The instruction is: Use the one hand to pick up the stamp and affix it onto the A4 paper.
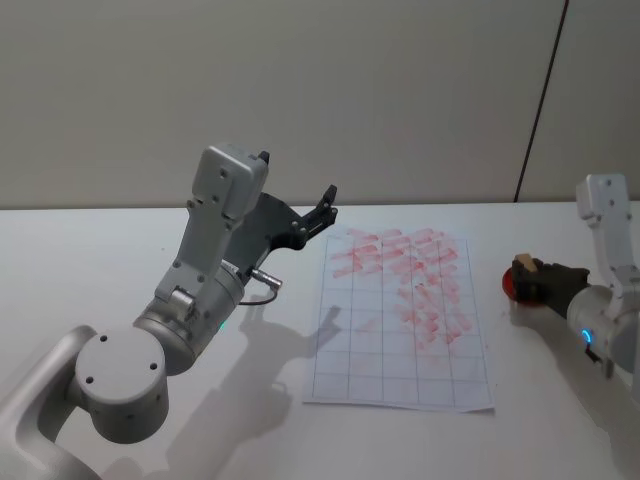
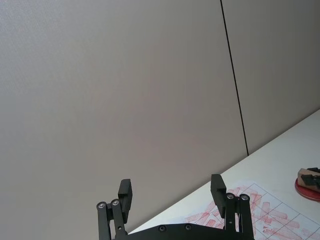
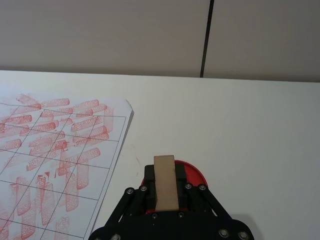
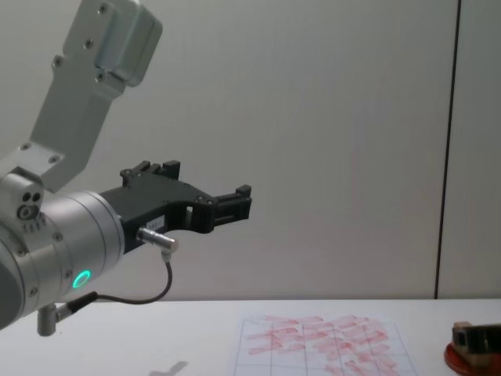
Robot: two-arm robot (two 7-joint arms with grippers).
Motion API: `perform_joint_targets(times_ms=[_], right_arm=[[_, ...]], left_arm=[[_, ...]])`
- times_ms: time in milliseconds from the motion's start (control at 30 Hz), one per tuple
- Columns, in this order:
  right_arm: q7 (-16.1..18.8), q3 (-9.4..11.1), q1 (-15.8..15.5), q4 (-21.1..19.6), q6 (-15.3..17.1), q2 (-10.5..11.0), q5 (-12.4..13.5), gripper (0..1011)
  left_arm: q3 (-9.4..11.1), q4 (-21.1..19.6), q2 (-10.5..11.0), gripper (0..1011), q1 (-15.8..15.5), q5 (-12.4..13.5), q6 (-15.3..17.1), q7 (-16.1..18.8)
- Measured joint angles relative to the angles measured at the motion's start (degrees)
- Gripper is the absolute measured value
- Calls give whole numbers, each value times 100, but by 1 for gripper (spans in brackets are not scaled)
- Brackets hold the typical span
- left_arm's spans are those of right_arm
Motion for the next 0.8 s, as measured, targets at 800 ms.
perform_joint_targets(times_ms=[800], right_arm=[[-134,1,193,334,129,-101,-35,218]], left_arm=[[0,0,0,1001,0,0,0,0]])
